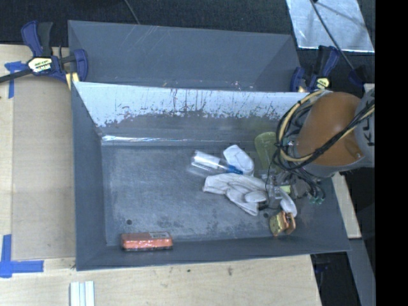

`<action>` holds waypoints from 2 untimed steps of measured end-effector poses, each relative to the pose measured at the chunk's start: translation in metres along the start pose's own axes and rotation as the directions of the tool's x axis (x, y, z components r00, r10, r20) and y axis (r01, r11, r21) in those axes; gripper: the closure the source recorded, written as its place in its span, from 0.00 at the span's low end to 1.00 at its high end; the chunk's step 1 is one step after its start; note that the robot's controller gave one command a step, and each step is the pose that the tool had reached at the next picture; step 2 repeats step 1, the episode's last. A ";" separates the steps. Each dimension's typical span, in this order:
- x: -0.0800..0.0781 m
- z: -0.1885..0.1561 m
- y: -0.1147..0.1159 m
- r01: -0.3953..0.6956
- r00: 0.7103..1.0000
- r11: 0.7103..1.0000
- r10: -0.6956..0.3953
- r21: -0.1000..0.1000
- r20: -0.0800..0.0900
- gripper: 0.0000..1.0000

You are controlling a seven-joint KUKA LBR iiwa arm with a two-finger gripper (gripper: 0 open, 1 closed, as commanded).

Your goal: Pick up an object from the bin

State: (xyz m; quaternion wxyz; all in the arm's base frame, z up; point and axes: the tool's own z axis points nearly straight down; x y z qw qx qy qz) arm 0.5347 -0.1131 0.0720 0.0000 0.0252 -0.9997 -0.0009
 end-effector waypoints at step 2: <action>0.001 -0.003 0.000 0.000 1.000 1.000 0.000 0.000 0.000 1.00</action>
Offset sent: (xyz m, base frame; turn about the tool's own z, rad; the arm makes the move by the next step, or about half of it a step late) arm -0.0001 -0.0001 0.0229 0.0000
